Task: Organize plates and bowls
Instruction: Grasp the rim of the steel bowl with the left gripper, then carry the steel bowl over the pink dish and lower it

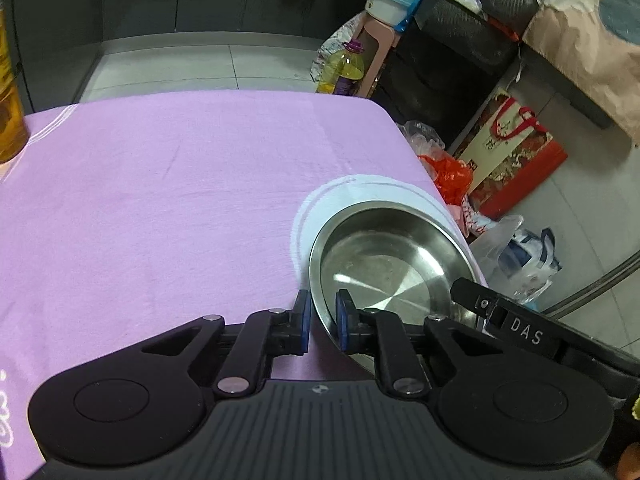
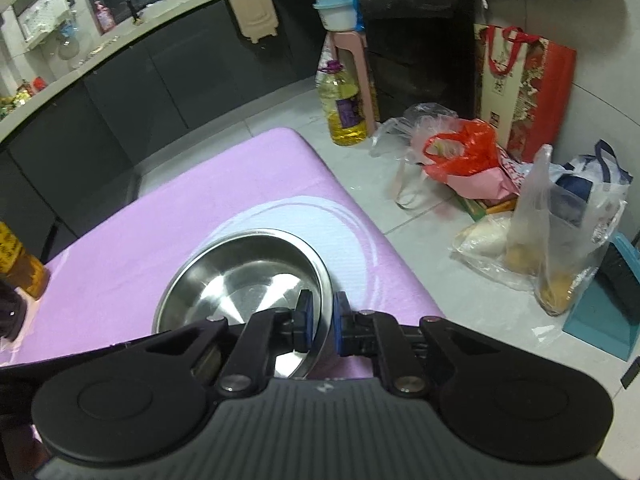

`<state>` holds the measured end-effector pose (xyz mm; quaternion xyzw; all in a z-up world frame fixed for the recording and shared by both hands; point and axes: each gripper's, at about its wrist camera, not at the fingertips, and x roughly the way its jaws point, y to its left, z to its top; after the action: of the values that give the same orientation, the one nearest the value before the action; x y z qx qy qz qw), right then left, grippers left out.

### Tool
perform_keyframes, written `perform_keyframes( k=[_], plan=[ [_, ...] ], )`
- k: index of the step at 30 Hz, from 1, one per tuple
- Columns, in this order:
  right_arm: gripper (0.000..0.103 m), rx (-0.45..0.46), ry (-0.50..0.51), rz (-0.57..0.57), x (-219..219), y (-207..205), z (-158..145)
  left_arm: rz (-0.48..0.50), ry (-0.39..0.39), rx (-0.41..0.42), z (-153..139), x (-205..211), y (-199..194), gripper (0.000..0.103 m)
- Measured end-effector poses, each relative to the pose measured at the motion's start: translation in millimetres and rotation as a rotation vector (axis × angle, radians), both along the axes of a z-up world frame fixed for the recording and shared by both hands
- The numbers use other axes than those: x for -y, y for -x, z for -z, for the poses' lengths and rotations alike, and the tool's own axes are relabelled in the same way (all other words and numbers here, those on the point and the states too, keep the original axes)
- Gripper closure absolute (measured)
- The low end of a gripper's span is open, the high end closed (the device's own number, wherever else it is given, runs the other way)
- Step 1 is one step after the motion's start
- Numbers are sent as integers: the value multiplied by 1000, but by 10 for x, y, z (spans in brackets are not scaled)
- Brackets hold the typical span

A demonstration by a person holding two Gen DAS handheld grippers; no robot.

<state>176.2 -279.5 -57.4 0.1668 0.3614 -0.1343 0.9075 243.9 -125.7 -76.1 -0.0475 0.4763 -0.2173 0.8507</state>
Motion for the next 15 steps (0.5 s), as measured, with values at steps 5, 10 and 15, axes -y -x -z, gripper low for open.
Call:
perform_keyframes(
  k=[5,10,15],
  plan=[
    [93,5,-3,-56,-107,9,-11,-26,21,10,-91,-215,102,90],
    [92,48,3,-138,-272,99,-94,-65,10,43,-220,-475,300,90],
    [92,68,-15,-227,-459,181,-159,-99,-5,99,-345,-740,563,89]
  ],
)
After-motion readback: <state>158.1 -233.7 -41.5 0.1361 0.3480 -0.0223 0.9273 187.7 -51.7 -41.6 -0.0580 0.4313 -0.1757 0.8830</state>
